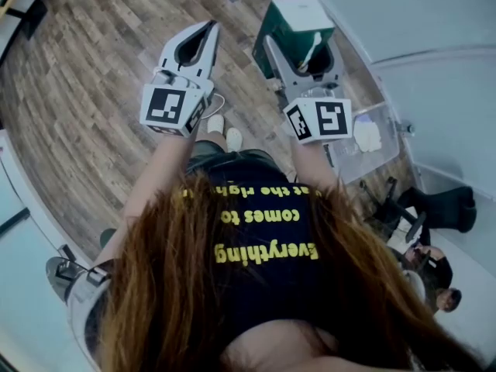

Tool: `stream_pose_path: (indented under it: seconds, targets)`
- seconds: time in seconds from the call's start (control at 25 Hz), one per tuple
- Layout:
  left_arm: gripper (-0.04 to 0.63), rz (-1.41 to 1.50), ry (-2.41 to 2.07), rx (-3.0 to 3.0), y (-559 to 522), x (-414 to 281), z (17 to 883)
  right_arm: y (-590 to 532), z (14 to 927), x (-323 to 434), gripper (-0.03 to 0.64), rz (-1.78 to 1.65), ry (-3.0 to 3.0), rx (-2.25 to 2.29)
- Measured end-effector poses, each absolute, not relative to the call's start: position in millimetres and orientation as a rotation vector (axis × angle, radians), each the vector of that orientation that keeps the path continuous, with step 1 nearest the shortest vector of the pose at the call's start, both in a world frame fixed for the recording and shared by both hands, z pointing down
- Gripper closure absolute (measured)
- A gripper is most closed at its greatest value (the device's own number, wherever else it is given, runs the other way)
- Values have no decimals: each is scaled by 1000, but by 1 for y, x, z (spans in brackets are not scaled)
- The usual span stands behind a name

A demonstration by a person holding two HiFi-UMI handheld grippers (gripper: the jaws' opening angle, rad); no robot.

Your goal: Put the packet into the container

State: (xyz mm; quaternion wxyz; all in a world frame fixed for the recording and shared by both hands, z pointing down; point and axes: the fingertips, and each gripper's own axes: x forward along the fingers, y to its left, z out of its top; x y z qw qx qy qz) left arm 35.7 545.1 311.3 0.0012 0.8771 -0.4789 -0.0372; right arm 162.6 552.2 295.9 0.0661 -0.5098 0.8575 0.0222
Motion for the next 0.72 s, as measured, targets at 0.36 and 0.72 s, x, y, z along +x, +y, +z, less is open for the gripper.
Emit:
stream_pose_path:
  seconds: [0.36, 0.72]
  targets:
    - [595, -143, -1469, 2781, 503, 12, 310, 511, 296, 135, 239, 71, 2584, -1555]
    - [594, -189, -1392, 2817, 455, -10, 308, 465, 285, 110, 239, 121, 2542, -1591]
